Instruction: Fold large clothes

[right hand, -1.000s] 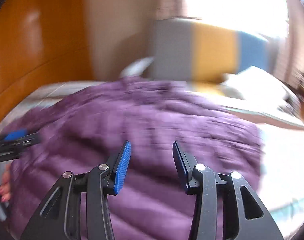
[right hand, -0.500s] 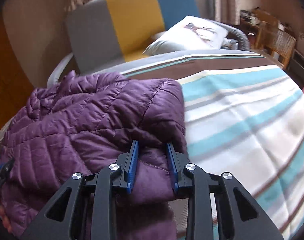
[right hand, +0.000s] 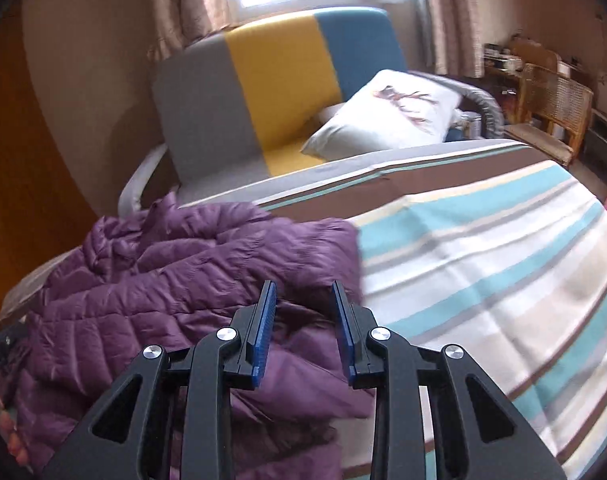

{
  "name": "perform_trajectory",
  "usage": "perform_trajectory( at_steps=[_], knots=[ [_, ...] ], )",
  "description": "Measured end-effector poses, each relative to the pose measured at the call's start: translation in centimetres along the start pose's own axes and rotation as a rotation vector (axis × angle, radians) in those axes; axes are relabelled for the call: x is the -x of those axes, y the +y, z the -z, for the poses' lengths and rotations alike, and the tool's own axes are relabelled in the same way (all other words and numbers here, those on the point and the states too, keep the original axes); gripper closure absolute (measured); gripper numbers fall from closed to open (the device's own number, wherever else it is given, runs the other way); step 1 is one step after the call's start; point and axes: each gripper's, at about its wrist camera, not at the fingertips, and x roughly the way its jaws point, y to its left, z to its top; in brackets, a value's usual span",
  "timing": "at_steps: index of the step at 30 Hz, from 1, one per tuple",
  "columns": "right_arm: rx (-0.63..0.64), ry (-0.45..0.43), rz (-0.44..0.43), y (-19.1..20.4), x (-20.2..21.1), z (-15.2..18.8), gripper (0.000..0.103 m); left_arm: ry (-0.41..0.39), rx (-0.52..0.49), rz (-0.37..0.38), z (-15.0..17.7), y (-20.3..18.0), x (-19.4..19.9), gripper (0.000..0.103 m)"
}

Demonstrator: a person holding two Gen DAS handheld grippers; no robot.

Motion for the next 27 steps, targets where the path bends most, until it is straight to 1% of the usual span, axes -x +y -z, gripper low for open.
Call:
perform_trajectory(
  at_steps=[1, 3, 4, 5, 6, 7, 8, 10, 12, 16, 18, 19, 21, 23, 25, 27],
  knots=[
    [0.007, 0.021, -0.013, 0.5, -0.7, -0.1, 0.075, 0.021, -0.021, 0.018, -0.3, -0.9, -0.8, 0.014],
    [0.013, 0.038, -0.018, 1.1, -1.9, -0.1, 0.075, 0.04, -0.059, 0.024, -0.4, -2.1, -2.0, 0.015],
    [0.029, 0.063, -0.009, 1.6, -2.9, 0.0, 0.075, 0.07, -0.088, 0.018, -0.2, -2.7, -3.2, 0.02],
    [0.036, 0.077, 0.003, 1.7, -3.5, 0.2, 0.075, 0.103, -0.102, 0.008, 0.0, -3.0, -4.3, 0.028],
    [0.041, 0.091, 0.025, 1.8, -4.1, 0.6, 0.075, 0.128, -0.102, 0.004, 0.2, -3.0, -5.1, 0.029],
    [0.043, 0.111, 0.04, 1.7, -4.9, 0.9, 0.075, 0.158, -0.089, 0.01, 0.6, -2.7, -6.2, 0.027],
    [0.038, 0.125, 0.037, 1.5, -5.4, 1.3, 0.075, 0.164, -0.081, 0.014, 1.0, -2.5, -6.5, 0.023],
    [0.033, 0.12, 0.034, 1.3, -5.7, 1.5, 0.075, 0.166, -0.068, 0.022, 1.5, -2.2, -7.1, 0.022],
    [0.043, 0.12, 0.039, 1.5, -5.9, 1.5, 0.075, 0.165, -0.082, 0.011, 1.6, -2.5, -7.2, 0.021],
    [0.024, 0.109, 0.02, 1.1, -5.4, 1.4, 0.075, 0.167, -0.084, 0.018, 1.8, -2.6, -7.3, 0.018],
    [0.022, 0.08, 0.019, 1.0, -3.9, 1.3, 0.075, 0.167, -0.073, 0.043, 1.8, -2.3, -7.1, 0.01],
    [0.027, 0.063, 0.02, 1.2, -2.8, 1.4, 0.074, 0.163, -0.053, 0.054, 1.8, -1.9, -6.7, 0.002],
    [0.049, 0.042, 0.002, 1.6, -1.0, 1.9, 0.075, 0.152, -0.007, 0.076, 1.8, -0.9, -6.1, 0.002],
    [0.077, 0.045, -0.014, 2.3, 0.5, 2.9, 0.075, 0.135, 0.032, 0.067, 1.9, 0.0, -5.2, 0.002],
    [0.085, 0.067, -0.003, 2.6, 0.3, 3.8, 0.075, 0.126, 0.055, 0.07, 2.2, 0.7, -4.5, 0.002],
    [0.092, 0.094, 0.016, 2.5, -0.8, 4.3, 0.075, 0.123, 0.063, 0.063, 2.5, 1.4, -3.6, 0.002]
  ],
)
